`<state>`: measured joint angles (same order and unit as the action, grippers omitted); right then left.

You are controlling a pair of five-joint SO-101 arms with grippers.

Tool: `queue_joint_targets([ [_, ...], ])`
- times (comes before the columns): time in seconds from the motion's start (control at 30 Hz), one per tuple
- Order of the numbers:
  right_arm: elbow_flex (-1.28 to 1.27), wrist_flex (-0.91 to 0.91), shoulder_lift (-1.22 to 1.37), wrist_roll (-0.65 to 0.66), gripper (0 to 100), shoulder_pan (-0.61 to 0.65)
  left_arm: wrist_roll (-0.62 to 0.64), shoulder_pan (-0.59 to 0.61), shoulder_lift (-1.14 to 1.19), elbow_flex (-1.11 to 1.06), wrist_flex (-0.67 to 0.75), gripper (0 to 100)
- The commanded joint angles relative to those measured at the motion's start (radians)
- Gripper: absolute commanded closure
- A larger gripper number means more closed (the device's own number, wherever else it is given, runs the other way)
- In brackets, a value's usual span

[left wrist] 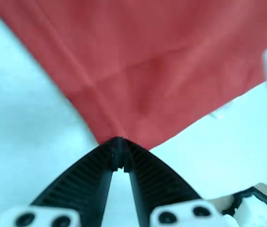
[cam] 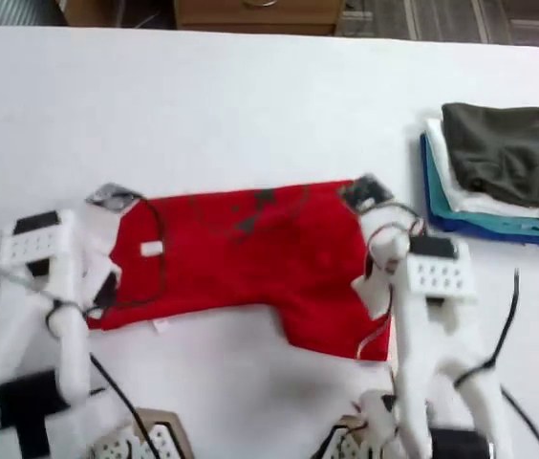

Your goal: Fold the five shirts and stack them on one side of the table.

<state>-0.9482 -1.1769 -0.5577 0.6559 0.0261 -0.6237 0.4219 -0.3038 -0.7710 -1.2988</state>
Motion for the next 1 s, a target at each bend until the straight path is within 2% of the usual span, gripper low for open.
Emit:
queue_joint_targets([
  [0.0, -0.147, -0.004, -0.219, 0.041, 97.8, 0.102, 0.026, -0.015, -0.135, 0.002, 0.038, 97],
  [0.13, -0.301, 0.025, -0.384, 0.035, 97.5, 0.203, 0.075, -0.075, -0.114, 0.076, 0.011, 97],
  [0.27, -0.376, 0.053, -0.432, 0.075, 96.1, 0.222, 0.187, -0.104, -0.021, 0.166, 0.035, 97],
  [0.37, -0.399, 0.054, -0.432, 0.163, 84.9, 0.265, 0.258, -0.107, 0.092, 0.173, 0.14, 97],
  [0.47, -0.405, 0.053, -0.432, 0.17, 73.6, 0.318, 0.27, -0.11, 0.218, 0.179, 0.203, 97],
  [0.63, -0.407, 0.054, -0.432, 0.17, 75.0, 0.401, 0.27, -0.107, 0.359, 0.174, 0.299, 97],
  [0.87, -0.459, 0.094, -0.43, 0.175, 74.8, 0.406, 0.27, -0.107, 0.377, 0.18, 0.307, 97],
  [0.97, -0.465, 0.096, -0.43, 0.233, 74.8, 0.407, 0.27, -0.107, 0.379, 0.18, 0.307, 97],
])
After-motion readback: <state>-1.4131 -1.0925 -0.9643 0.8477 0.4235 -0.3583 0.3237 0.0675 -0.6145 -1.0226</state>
